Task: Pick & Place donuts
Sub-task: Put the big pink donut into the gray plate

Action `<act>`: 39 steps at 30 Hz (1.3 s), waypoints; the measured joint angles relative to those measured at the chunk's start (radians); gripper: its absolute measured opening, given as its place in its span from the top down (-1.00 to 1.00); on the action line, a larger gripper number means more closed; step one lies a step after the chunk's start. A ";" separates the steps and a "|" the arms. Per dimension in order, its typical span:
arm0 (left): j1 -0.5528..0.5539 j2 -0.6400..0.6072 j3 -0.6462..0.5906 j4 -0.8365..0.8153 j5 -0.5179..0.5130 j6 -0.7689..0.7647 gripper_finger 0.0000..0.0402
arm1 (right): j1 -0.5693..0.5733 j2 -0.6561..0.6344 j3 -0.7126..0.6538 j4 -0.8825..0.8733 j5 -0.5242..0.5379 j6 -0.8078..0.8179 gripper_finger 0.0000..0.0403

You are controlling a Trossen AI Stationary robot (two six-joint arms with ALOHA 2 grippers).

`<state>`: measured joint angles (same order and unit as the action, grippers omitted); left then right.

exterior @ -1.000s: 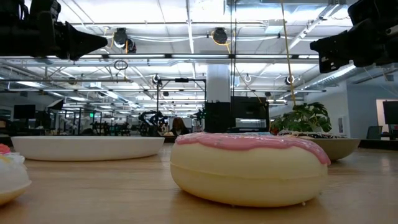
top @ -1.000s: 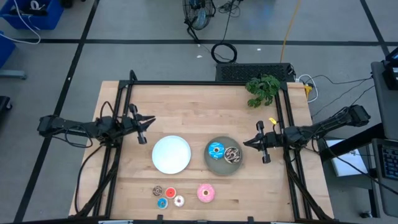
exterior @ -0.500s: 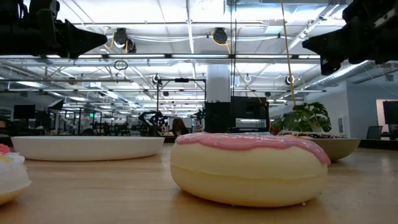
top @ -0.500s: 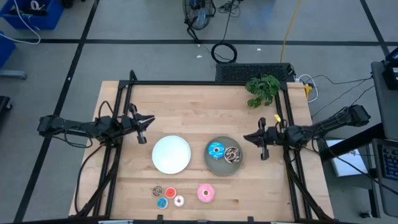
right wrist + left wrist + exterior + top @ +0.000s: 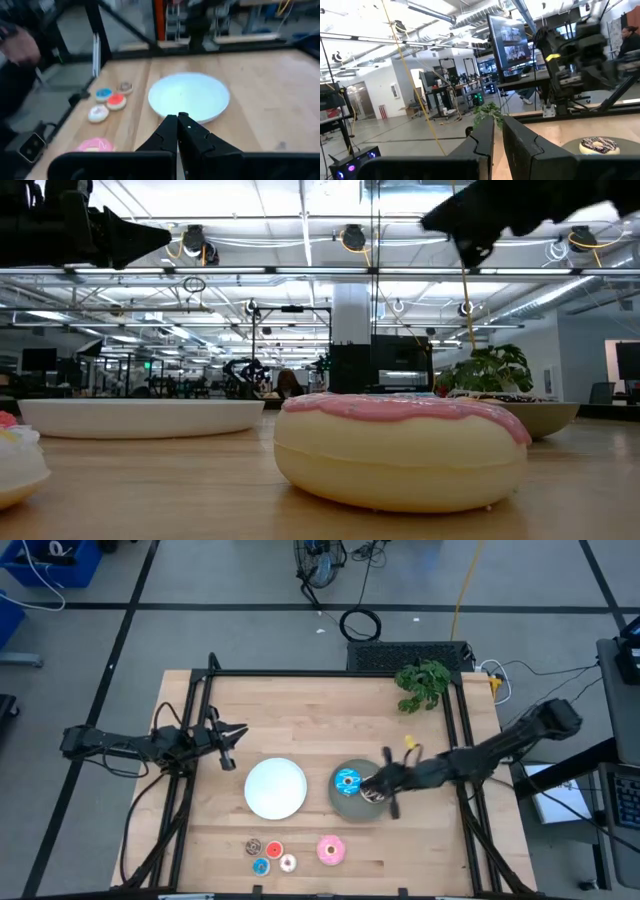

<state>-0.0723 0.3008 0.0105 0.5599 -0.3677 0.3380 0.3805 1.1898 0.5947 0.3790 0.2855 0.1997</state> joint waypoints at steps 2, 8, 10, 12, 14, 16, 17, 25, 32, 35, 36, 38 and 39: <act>0.000 0.000 0.000 -0.001 0.000 0.009 0.77 | -0.001 0.120 0.134 -0.118 -0.002 -0.002 1.00; 0.000 0.000 0.000 -0.001 0.000 0.025 0.77 | -0.006 0.416 0.584 -0.479 -0.002 -0.012 1.00; 0.000 0.000 0.000 -0.001 0.000 0.027 0.77 | -0.007 0.495 0.721 -0.591 -0.007 -0.010 1.00; 0.000 0.000 0.000 -0.003 0.000 0.027 0.77 | -0.007 0.560 0.849 -0.703 -0.047 -0.006 1.00; 0.000 0.000 0.000 -0.004 0.000 0.026 0.77 | -0.007 0.619 0.948 -0.777 -0.080 0.014 1.00; 0.000 0.000 0.000 -0.006 0.000 0.025 0.77 | -0.007 0.678 1.006 -0.806 -0.117 0.015 1.00; 0.000 0.000 0.000 -0.008 0.000 0.023 0.77 | -0.007 0.705 1.021 -0.806 -0.145 0.003 1.00; 0.000 0.000 0.000 -0.009 0.000 0.000 0.77 | 0.006 0.800 1.031 -0.833 -0.183 -0.017 0.84; 0.000 0.000 0.000 -0.009 0.000 0.009 0.77 | 0.037 0.801 1.032 -0.840 -0.234 -0.004 0.26; 0.000 0.000 0.000 -0.009 0.000 0.008 0.77 | 0.055 0.801 1.026 -0.812 -0.169 -0.001 0.04; 0.000 0.000 0.000 -0.009 0.000 0.008 0.77 | 0.059 0.801 1.020 -0.798 -0.137 0.002 -0.01; 0.000 0.000 0.000 -0.009 0.000 0.008 0.77 | 0.065 0.800 1.004 -0.792 -0.100 0.006 -0.07; 0.000 0.000 0.000 -0.009 0.000 0.007 0.77 | 0.066 0.801 0.994 -0.792 -0.099 0.016 -0.09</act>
<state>-0.0723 0.3010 0.0105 0.5512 -0.3677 0.3452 0.4464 1.9906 1.5886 -0.4125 0.1863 0.2153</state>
